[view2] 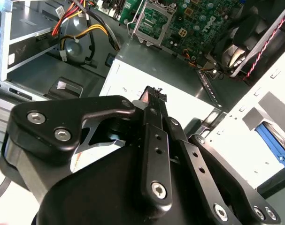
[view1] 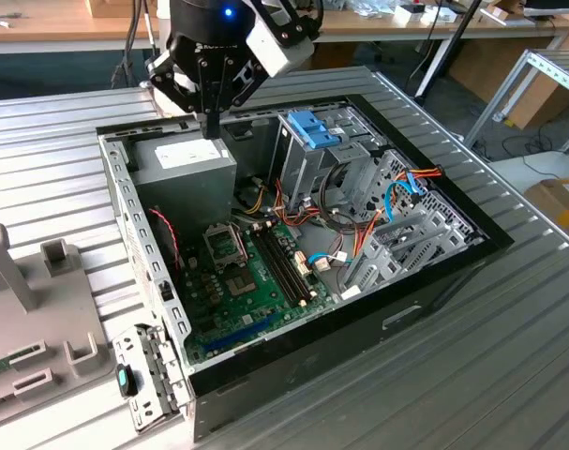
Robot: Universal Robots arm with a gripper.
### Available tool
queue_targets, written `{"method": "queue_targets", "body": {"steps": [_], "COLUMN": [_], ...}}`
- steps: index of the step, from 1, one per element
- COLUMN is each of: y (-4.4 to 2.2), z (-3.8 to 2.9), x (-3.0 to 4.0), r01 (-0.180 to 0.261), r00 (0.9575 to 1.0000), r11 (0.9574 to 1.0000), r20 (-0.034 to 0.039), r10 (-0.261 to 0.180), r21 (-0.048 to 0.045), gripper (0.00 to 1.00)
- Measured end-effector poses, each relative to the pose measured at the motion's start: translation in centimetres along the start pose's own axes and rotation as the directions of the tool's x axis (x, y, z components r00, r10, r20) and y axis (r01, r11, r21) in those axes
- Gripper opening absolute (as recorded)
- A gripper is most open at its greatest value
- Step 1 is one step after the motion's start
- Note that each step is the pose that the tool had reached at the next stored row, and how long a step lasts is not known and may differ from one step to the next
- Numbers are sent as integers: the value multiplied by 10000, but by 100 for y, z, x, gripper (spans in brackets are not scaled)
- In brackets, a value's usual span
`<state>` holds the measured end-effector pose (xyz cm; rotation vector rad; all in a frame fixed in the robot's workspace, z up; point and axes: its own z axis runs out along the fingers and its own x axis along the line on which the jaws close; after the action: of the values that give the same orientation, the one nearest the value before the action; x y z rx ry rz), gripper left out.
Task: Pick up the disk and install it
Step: 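Reach for the disk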
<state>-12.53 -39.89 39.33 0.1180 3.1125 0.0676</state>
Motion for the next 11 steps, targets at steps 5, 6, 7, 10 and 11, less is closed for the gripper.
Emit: {"method": "queue_targets", "body": {"steps": [5,6,7,10,11], "y": [-8,-9,-10,-13,-14], "z": [-2,-3,-3,-4,-4], "x": [107,119,134,172,184], "r01": [0,0,0,0,1], "r00": [10000,10000,10000,10000,10000], "r11": [10000,10000,10000,10000,10000], "r20": [0,0,0,-1,0], "r10": [0,0,0,0,-1], "r21": [0,0,-1,1,0], "gripper": [11,11,11,11,11]}}
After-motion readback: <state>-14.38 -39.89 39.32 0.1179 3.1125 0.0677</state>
